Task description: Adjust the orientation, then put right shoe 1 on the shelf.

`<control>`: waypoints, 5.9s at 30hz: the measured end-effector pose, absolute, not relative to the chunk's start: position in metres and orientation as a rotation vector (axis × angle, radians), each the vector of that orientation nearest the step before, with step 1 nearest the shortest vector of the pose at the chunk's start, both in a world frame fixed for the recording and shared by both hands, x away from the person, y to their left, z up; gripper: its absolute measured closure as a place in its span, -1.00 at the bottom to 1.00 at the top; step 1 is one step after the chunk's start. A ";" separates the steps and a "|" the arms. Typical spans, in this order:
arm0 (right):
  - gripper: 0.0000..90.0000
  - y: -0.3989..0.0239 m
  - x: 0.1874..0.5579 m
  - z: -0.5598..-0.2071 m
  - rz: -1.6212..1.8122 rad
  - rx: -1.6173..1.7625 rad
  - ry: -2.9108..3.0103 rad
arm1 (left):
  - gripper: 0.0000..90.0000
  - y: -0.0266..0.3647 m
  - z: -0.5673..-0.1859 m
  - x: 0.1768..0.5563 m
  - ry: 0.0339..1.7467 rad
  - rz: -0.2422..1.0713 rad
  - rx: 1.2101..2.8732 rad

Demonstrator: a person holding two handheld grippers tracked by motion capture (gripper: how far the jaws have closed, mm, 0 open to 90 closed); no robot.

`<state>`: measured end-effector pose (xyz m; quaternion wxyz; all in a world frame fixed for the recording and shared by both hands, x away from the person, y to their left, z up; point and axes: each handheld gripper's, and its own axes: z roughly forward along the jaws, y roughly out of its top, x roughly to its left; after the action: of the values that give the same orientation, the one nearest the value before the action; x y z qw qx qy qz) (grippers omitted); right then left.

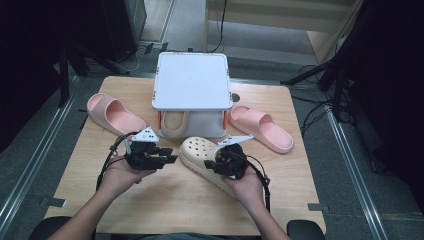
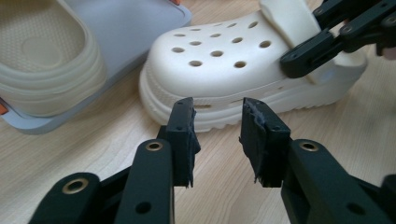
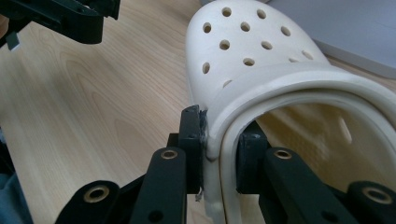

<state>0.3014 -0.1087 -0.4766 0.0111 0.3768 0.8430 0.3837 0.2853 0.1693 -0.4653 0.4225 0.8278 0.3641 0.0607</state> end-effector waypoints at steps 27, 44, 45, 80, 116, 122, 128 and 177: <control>0.93 -0.167 0.305 -0.449 1.255 1.109 2.513 | 0.73 0.156 -0.479 0.296 0.979 0.102 2.085; 0.96 -0.161 0.350 -0.478 1.186 1.205 2.496 | 0.79 0.131 -0.504 0.303 0.995 0.087 2.108; 0.96 -0.160 0.349 -0.477 1.183 1.216 2.493 | 0.80 0.131 -0.504 0.303 0.994 0.088 2.101; 0.94 -0.155 0.299 -0.482 1.214 1.267 2.455 | 0.78 0.126 -0.503 0.339 1.001 0.074 2.107; 0.29 -0.154 0.245 -0.462 1.273 1.238 2.365 | 0.65 0.151 -0.418 0.342 0.913 0.095 2.083; 0.24 -0.152 0.247 -0.468 1.256 1.269 2.383 | 0.74 0.161 -0.406 0.351 0.930 0.109 2.074; 0.21 -0.152 0.250 -0.471 1.243 1.283 2.376 | 0.74 0.168 -0.390 0.361 0.926 0.118 2.057; 0.69 -0.130 0.287 -0.492 1.154 1.475 2.255 | 0.80 0.200 -0.382 0.406 0.995 0.226 2.042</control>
<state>0.2865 -0.1297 -0.4918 0.1049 0.5004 0.7651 0.3915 0.4058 0.2001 -0.3817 0.4162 0.8133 0.3964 0.0900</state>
